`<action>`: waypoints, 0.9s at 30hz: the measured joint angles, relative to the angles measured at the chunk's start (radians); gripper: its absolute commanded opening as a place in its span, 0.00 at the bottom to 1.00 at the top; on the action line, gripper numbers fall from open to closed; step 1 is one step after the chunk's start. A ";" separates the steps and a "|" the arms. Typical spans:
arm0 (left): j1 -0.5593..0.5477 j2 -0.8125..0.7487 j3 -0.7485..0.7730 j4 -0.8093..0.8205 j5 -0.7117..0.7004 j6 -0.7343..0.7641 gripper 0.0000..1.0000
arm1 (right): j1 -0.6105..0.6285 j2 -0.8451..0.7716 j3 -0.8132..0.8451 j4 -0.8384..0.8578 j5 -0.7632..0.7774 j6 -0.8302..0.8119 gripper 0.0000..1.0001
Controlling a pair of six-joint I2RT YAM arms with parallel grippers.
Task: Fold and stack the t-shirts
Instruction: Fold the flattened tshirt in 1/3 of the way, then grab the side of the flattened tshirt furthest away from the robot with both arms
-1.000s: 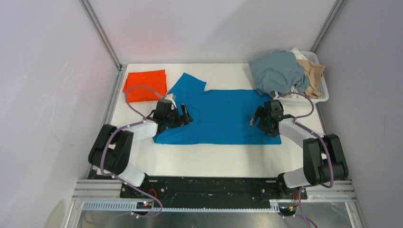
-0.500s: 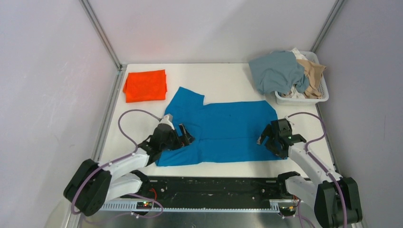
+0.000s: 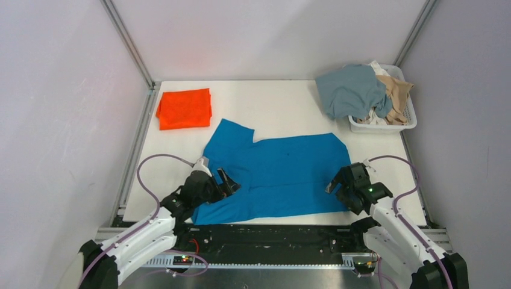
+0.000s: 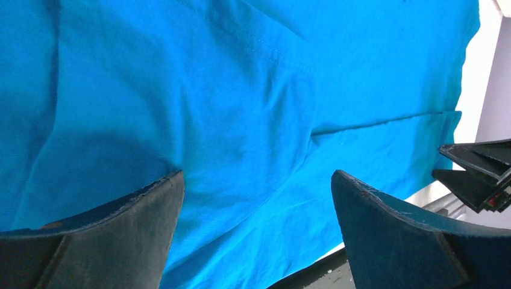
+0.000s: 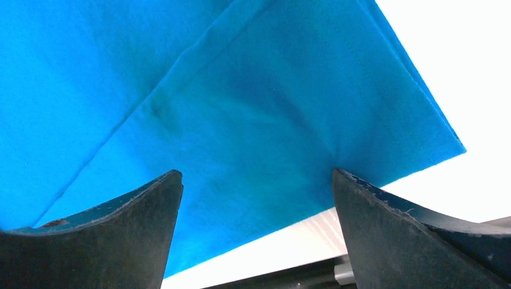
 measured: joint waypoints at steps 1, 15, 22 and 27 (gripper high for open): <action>-0.001 -0.007 0.000 -0.010 -0.003 0.000 1.00 | 0.010 -0.008 -0.001 -0.009 0.002 0.013 0.98; -0.002 0.040 0.163 -0.239 -0.073 0.089 1.00 | 0.085 -0.165 0.040 -0.136 0.078 0.089 1.00; 0.045 0.193 0.463 -0.279 -0.150 0.216 1.00 | 0.089 -0.095 0.183 -0.009 0.099 -0.059 0.99; 0.215 0.506 0.751 -0.273 -0.161 0.324 1.00 | 0.084 0.009 0.256 0.139 0.108 -0.169 0.99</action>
